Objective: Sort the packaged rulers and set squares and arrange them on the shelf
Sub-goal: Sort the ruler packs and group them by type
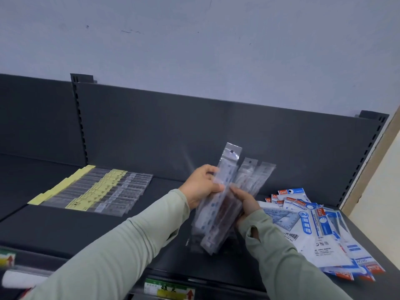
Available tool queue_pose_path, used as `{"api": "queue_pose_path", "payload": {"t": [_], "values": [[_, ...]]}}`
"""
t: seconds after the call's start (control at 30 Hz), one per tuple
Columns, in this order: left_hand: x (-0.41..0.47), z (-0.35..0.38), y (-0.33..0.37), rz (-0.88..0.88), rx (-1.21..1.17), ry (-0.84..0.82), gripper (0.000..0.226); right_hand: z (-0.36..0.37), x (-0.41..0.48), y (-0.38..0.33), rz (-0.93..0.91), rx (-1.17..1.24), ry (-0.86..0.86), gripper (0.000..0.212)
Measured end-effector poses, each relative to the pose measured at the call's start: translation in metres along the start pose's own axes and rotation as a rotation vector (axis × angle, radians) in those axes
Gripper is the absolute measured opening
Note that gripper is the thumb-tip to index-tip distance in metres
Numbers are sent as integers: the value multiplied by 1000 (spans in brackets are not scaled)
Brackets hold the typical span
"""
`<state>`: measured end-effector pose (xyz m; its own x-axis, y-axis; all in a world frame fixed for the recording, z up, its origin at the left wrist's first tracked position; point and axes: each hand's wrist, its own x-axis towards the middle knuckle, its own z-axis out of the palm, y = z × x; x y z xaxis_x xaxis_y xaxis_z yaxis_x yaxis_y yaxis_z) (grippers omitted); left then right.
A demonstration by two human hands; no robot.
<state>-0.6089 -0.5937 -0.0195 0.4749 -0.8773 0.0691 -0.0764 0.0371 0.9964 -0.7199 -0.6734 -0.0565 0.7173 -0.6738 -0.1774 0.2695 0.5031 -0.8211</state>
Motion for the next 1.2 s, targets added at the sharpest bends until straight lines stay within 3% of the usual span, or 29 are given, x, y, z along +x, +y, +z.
{"api": "queue_pose_path", "payload": {"t": [0.1,0.2,0.33,0.43,0.57,0.63,0.73,0.87,0.97,1.03,1.13,1.2], "values": [[-3,13,-3,17,-17,66,32,1,-1,-1,15,13,-22,56],[-3,19,-13,131,162,115,25,1,1,1,34,-39,-56,71],[-8,22,-17,277,415,125,28,0,-1,4,28,29,-8,47],[-8,17,-22,278,504,38,40,-6,2,4,12,38,-6,31],[-13,15,-23,164,278,-8,32,-8,3,1,-6,84,-54,31],[-13,14,-21,127,225,3,34,-4,0,0,-23,72,-68,17],[-13,12,-14,120,111,-30,36,-2,0,2,-46,73,-95,15],[-11,10,-2,103,-126,-140,53,0,-5,1,-40,106,-138,30],[-10,11,2,83,-172,-195,57,1,-4,2,-27,114,-122,50],[-14,14,1,89,-75,-184,56,1,-3,4,-16,125,-137,65],[-13,18,-6,224,376,-114,52,0,-5,4,3,148,-155,43],[-11,18,-9,255,551,-8,56,-1,-4,3,25,159,-132,30]]}}
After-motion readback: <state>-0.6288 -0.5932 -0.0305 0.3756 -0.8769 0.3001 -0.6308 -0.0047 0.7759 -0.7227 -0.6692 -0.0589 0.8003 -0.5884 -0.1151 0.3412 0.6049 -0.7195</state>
